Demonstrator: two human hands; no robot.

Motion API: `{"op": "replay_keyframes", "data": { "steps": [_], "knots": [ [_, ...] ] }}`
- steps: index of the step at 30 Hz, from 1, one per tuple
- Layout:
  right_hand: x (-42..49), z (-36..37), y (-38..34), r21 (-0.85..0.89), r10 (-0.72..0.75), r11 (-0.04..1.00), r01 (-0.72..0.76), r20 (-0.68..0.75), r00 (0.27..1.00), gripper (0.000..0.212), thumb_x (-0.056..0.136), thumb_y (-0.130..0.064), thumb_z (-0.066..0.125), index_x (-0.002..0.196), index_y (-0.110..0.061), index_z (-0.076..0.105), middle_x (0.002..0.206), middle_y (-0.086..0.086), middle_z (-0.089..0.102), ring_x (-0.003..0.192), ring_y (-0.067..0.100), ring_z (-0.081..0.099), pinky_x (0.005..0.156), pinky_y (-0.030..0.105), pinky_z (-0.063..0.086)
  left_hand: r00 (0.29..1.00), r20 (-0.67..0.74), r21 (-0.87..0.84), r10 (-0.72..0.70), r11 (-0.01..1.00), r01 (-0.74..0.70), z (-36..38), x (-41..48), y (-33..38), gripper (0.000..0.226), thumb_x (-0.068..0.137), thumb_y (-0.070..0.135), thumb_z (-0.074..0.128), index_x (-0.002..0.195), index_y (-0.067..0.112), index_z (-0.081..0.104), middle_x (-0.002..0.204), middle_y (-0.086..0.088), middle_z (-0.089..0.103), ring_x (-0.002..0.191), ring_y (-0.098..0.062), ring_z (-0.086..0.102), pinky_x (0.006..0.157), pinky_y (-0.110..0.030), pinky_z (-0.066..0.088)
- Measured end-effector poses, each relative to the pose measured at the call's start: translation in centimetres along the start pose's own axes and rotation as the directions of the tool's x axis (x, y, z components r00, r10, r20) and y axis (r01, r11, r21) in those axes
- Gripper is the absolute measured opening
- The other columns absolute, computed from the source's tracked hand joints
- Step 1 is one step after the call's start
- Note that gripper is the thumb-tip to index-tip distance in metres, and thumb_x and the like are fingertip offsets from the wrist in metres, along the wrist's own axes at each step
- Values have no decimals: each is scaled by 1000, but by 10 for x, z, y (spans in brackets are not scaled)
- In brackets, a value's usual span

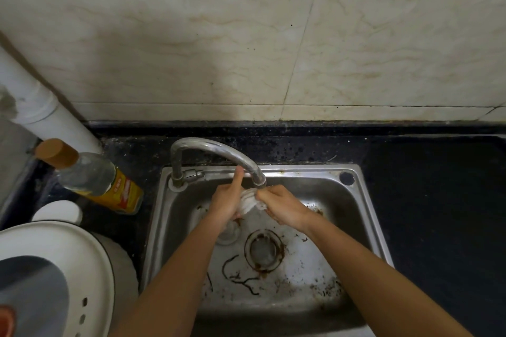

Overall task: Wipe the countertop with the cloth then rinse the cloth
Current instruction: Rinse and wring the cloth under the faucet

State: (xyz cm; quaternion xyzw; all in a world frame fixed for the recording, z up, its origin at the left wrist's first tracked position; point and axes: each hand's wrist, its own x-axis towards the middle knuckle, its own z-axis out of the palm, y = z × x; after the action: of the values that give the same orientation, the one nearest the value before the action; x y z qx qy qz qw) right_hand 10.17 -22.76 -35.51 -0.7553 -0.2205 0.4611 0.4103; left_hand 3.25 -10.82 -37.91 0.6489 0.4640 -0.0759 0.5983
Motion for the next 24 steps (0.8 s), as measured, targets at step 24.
{"op": "replay_keyframes", "data": {
  "steps": [24],
  "knots": [
    [1,-9,17,-216,-38,976,-7,-204,978,28,82,-30,69,61,-18,54,57,-2,45,53,10,41,53,27,30,858,-1,912,514,353,-211,-65,23,-21,43,92,10,51,134,13,43,138,-9,42,121,-21,50,98,-32,44]
  ]
}}
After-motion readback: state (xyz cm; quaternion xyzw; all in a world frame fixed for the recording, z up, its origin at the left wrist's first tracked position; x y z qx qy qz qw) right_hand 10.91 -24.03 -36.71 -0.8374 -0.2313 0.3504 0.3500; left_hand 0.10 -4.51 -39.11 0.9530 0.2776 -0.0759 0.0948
